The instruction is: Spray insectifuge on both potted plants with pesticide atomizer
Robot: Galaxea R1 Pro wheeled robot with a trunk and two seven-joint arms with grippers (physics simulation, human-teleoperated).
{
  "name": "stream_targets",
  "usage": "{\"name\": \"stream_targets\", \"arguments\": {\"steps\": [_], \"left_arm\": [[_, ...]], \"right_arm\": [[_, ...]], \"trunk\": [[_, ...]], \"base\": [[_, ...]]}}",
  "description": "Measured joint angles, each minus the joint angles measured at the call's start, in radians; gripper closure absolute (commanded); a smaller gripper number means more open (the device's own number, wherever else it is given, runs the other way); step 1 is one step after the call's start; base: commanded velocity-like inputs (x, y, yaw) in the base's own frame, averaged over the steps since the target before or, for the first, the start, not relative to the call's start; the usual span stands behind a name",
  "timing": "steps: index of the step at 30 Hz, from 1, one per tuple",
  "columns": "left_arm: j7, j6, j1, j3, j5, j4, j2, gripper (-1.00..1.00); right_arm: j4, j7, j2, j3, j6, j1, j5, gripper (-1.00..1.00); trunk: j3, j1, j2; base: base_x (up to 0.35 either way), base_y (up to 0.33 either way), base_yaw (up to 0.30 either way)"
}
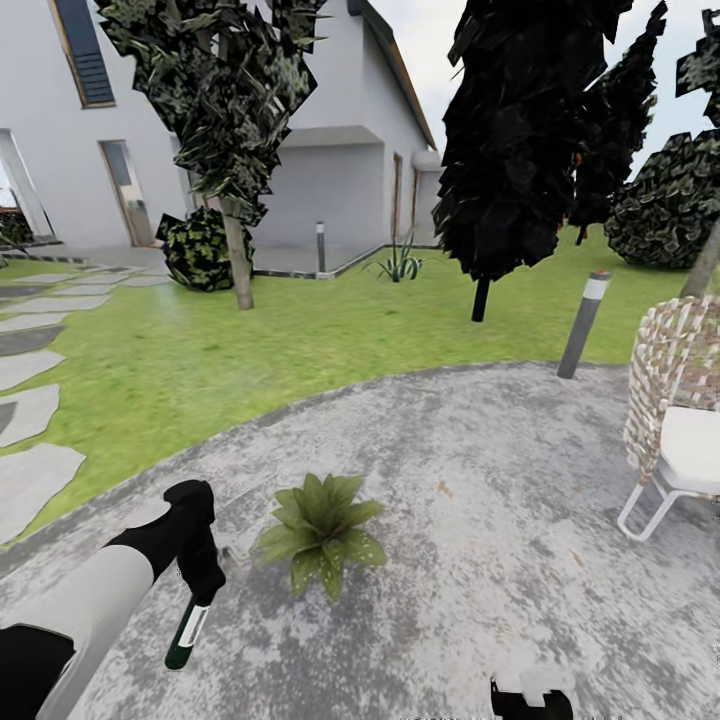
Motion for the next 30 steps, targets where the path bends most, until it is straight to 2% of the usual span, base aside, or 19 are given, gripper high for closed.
{"name": "stream_targets", "arguments": {"steps": [21, 26, 30], "left_arm": [[0.0, 0.003, 0.0, -0.007, -0.001, -0.001, -0.011, 1.0], [0.001, 0.001, 0.0, -0.008, -0.001, 0.002, -0.011, 1.0], [0.002, -0.002, 0.002, -0.008, -0.002, 0.005, -0.004, 1.0]], "right_arm": [[0.0, -0.001, 0.0, -0.001, 0.0, 0.0, 0.0, -1.0], [0.0, -0.001, 0.0, -0.001, -0.001, 0.0, 0.0, -1.0], [0.001, -0.001, -0.001, -0.001, -0.001, 0.0, 0.0, -1.0]], "trunk": [[-0.002, 0.0, 0.0], [-0.005, 0.0, 0.0], [-0.005, 0.0, 0.0]], "base": [[0.014, 0.336, -0.299], [0.023, 0.114, -0.284], [0.002, 0.01, -0.064]]}}
